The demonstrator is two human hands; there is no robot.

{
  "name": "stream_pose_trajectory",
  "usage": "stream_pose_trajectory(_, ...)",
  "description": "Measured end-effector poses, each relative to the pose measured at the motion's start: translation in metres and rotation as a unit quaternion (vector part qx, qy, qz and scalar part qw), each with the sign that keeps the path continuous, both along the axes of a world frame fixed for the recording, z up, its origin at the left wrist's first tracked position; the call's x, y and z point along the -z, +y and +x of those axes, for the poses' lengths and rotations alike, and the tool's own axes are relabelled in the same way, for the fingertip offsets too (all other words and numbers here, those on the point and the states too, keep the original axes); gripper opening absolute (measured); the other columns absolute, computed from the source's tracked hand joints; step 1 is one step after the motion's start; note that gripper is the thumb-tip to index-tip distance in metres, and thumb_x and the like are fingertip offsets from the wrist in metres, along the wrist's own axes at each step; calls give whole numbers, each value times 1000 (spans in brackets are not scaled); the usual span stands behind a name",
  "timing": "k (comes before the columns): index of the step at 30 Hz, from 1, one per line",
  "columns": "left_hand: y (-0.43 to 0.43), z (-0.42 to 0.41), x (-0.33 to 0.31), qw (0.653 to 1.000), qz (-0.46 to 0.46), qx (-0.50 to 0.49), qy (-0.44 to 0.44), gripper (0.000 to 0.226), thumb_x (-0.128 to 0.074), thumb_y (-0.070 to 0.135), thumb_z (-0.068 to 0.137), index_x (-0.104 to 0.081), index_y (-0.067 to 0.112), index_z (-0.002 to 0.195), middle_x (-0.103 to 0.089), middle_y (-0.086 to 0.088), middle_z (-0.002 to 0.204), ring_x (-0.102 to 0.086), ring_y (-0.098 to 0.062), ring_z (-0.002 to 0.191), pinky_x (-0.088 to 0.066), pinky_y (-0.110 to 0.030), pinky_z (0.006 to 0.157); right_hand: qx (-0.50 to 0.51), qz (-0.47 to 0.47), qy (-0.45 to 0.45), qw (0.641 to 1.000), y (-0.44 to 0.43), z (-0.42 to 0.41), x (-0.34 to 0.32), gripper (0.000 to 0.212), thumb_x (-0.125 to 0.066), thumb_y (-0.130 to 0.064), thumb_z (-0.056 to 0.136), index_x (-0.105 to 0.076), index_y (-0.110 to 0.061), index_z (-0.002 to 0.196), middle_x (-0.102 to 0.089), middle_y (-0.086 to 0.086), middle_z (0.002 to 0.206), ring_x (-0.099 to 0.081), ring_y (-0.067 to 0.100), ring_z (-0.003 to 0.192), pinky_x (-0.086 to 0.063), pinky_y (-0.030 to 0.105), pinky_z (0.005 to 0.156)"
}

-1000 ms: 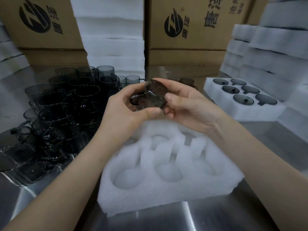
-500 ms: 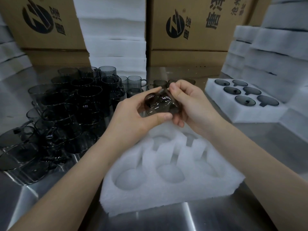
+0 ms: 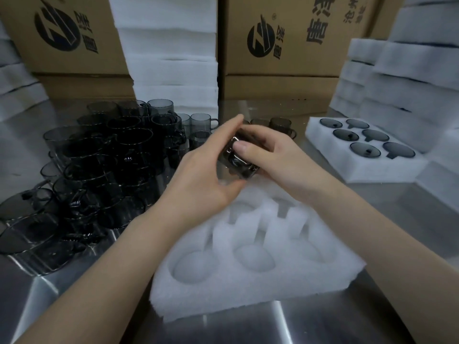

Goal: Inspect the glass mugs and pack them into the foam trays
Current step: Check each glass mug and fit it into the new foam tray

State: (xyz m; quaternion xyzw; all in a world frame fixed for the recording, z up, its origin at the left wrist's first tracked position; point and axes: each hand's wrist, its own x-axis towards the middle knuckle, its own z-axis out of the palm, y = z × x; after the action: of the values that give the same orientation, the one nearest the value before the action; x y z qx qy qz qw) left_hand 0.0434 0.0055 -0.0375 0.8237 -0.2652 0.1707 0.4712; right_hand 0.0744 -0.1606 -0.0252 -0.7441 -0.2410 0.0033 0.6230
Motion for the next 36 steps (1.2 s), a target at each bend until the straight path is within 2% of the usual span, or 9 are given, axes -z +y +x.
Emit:
stream_pose_trajectory(3,-6,-2,-2,998,49,-47,-8,98,-83,31,71,-28,23,152,-39,7,153,-37,3,133,-27,-4,105,39,-66,-72,994,6,-6,-1,26,-56,-29,96,-63,-24,119,-70,-2,113,-64,6,104,-49,19,90)
stream_pose_trajectory(7,-7,-4,-3,997,18,-68,-37,83,-78,33,75,-40,20,147,-52,3,144,-49,-2,127,-37,-16,104,59,-64,-106,991,8,-9,-2,30,-45,-24,102,-64,-7,118,-65,20,115,-60,29,110,-46,41,99)
stream_pose_trajectory(11,-5,-4,-1,996,10,-52,-73,80,-82,16,73,-45,17,144,-55,-2,141,-48,-7,129,-37,-20,106,50,44,-12,998,9,-12,-5,34,-41,-23,105,-66,-2,116,-66,24,116,-66,29,104,-51,50,94)
stream_pose_trajectory(17,-2,-7,-1,992,18,-15,-127,77,-82,7,72,-46,8,140,-52,-6,142,-44,-10,133,-34,-19,111,15,155,92,983,4,-9,-10,35,-42,-25,104,-67,-1,111,-71,14,97,-70,21,87,-59,31,69)
stream_pose_trajectory(21,-3,-8,-3,989,-2,10,-144,77,-81,3,74,-43,9,140,-47,-6,146,-41,-16,139,-34,-31,114,-100,186,203,956,2,-5,-11,42,-48,-44,96,-66,-12,117,-70,12,113,-68,23,103,-59,38,85)
stream_pose_trajectory(25,-2,-8,-4,991,19,3,-136,81,-81,12,75,-37,26,141,-43,4,150,-28,-14,146,-31,-35,117,-167,180,246,938,0,-3,-9,52,-40,-55,98,-56,-20,133,-68,10,122,-67,26,110,-58,39,75)
stream_pose_trajectory(27,-3,-6,-4,992,29,-17,-122,82,-82,16,75,-38,26,144,-44,6,149,-29,-13,145,-32,-36,116,-123,168,214,954,0,-2,-7,49,-41,-54,98,-64,-20,124,-70,11,118,-68,27,107,-58,38,72)
stream_pose_trajectory(32,-3,-4,-3,995,35,-56,-74,90,-82,35,74,-35,19,149,-49,6,145,-45,-4,132,-35,-19,108,-45,126,129,983,7,-5,-3,40,-46,-41,101,-77,-18,93,-76,8,96,-73,19,89,-57,25,64)
stream_pose_trajectory(36,-5,-7,-3,993,36,-35,-103,86,-82,23,75,-36,11,148,-48,-4,146,-45,-10,133,-35,-21,110,-26,130,135,982,6,-5,-5,41,-46,-38,102,-78,-15,90,-76,10,91,-74,21,83,-57,27,60)
